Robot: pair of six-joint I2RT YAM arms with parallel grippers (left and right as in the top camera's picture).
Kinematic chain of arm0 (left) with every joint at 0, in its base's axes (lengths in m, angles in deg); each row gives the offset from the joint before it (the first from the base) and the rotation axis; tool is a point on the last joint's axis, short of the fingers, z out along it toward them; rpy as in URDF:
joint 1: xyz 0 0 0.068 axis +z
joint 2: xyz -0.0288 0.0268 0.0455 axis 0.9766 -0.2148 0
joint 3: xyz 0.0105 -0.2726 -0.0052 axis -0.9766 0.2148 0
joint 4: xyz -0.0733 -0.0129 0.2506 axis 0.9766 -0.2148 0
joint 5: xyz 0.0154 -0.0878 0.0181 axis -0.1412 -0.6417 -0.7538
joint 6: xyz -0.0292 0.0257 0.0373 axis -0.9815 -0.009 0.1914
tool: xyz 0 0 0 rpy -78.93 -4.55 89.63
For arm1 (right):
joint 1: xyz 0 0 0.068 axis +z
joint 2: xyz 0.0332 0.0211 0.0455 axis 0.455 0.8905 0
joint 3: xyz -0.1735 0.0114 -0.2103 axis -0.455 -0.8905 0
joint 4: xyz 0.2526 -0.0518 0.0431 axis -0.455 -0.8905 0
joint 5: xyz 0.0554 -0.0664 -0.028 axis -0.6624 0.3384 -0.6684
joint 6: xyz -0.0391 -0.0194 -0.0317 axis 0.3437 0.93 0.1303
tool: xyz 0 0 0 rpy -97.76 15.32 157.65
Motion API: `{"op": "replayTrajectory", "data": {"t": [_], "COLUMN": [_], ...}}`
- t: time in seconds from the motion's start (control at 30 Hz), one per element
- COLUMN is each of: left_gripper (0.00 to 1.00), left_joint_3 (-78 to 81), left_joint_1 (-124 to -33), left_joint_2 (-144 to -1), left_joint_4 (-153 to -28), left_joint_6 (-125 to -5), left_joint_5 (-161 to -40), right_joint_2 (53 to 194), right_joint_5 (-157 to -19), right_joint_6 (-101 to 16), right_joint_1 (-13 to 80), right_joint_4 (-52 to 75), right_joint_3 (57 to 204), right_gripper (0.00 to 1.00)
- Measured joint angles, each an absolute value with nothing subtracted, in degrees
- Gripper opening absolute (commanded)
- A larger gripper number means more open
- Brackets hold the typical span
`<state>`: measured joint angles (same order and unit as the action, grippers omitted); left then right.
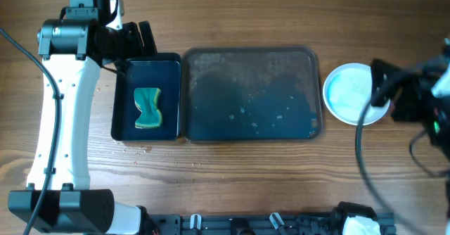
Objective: Clean dirty plates on tray and stack at the side
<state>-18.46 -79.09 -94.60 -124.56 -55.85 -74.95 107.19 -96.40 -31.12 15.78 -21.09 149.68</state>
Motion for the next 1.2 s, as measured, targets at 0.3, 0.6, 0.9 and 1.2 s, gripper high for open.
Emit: {"op": "replayTrajectory", "data": {"t": [0.3, 0.6, 0.9, 1.2], "left_gripper": [1.00, 1.00, 1.00, 1.00], "left_joint_3": [-18.46, -18.46, -18.40, -18.40], "left_joint_1": [-79.09, -79.09, -79.09, -79.09], "left_joint_2": [-94.60, -94.63, -94.67, -94.69], "left_joint_4": [-124.63, -124.69, -124.82, -124.80], "left_joint_6": [-55.85, -55.85, -55.82, -55.82], "left_joint_5": [-74.95, -75.15, -75.17, -75.17], "right_joint_2": [101.63, 97.18, 66.38, 53.94], "right_joint_5": [-96.36, -93.34, -91.40, -89.89], "right_joint_6": [-31.10, -30.38, -32.28, -36.35], "right_joint_1": [15.78, 19.65, 28.21, 29.17], "right_joint_4": [-22.16, -5.57, 40.35, 45.33], "right_joint_3": [149.66, 135.91, 76.72, 57.53], "right_gripper": [1.00, 1.00, 1.00, 1.00]}}
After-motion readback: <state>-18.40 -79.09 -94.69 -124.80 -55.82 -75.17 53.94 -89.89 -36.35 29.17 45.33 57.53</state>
